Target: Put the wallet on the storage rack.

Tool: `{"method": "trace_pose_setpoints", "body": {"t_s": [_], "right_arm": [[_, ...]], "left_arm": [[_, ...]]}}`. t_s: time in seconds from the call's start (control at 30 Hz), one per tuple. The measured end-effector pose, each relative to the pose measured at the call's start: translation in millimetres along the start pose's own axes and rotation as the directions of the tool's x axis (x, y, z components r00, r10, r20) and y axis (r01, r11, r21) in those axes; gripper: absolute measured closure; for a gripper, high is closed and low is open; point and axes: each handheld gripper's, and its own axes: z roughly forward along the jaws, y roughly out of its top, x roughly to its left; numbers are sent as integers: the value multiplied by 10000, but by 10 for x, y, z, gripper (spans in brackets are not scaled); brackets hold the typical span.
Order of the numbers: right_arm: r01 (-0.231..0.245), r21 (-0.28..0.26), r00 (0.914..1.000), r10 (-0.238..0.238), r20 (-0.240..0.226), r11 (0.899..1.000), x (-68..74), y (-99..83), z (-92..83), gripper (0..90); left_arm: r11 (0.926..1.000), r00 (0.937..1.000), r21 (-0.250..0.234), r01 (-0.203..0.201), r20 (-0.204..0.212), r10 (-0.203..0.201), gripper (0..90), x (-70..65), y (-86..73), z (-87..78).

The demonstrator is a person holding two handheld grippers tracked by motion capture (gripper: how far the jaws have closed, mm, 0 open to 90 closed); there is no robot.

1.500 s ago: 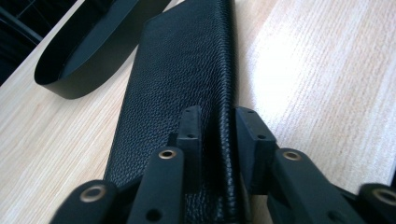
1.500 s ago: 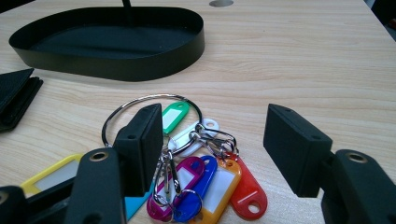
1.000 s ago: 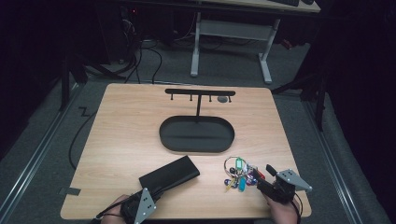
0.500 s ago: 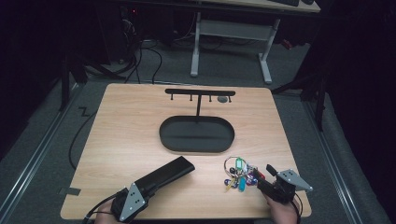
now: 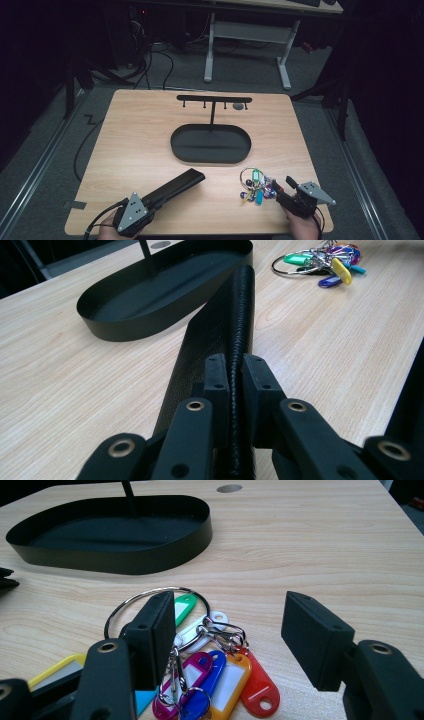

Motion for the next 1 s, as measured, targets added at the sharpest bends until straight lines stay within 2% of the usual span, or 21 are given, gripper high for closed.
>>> {"method": "trace_pose_setpoints", "body": {"t_s": [0.4,0.5,0.67,0.77,0.93,1.0], "right_arm": [[-11,-16,10000,11,-13,10000,-6,-1,6,390],[3,22,10000,-3,2,10000,0,1,15,390],[18,23,10000,-18,4,10000,2,1,18,391],[8,31,10000,-8,-18,10000,-4,-2,18,391],[-27,39,10000,27,-34,10000,-15,-1,15,391],[-25,33,10000,25,-36,10000,-14,-2,19,391]], "left_arm": [[9950,9953,-414,911,360,-896,825,91,29,-81],[9896,9902,-559,1323,528,-1294,826,143,27,-110],[9843,9870,-799,1572,468,-1539,827,216,29,-183],[9753,9792,-931,2003,524,-1960,827,304,12,-227],[9651,9701,-1013,2415,482,-2377,826,398,-32,-258],[9586,9636,-1009,2663,540,-2620,825,434,-54,-254]]}}
